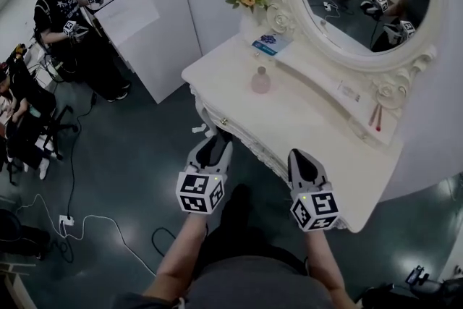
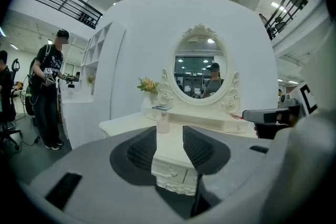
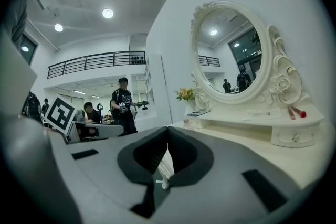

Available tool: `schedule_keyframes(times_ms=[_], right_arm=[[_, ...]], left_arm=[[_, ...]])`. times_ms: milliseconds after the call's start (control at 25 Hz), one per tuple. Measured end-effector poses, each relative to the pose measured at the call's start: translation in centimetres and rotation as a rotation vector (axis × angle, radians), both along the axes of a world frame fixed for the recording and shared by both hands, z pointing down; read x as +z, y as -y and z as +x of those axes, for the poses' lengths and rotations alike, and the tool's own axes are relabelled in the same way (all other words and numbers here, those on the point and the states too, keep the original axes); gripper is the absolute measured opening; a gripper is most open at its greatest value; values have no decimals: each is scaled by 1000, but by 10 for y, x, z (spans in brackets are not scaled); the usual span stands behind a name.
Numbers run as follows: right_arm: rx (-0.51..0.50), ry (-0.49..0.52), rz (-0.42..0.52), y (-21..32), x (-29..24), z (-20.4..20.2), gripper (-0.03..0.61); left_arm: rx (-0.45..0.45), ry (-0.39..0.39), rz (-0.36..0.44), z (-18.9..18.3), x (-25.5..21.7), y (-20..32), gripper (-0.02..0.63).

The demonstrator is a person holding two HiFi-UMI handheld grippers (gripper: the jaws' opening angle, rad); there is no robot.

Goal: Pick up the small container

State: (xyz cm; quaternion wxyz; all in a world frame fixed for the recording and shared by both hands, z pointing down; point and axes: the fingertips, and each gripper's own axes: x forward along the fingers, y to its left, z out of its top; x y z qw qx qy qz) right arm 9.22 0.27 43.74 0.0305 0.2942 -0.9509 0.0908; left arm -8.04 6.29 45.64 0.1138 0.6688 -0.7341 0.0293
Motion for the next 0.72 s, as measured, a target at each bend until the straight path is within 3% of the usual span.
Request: schedule_keyframes(times_ms=[720], right_arm=[[135,-19,-36,114,4,-69,5]], left_arm=[[120,-14,-9,-80,8,140,195]])
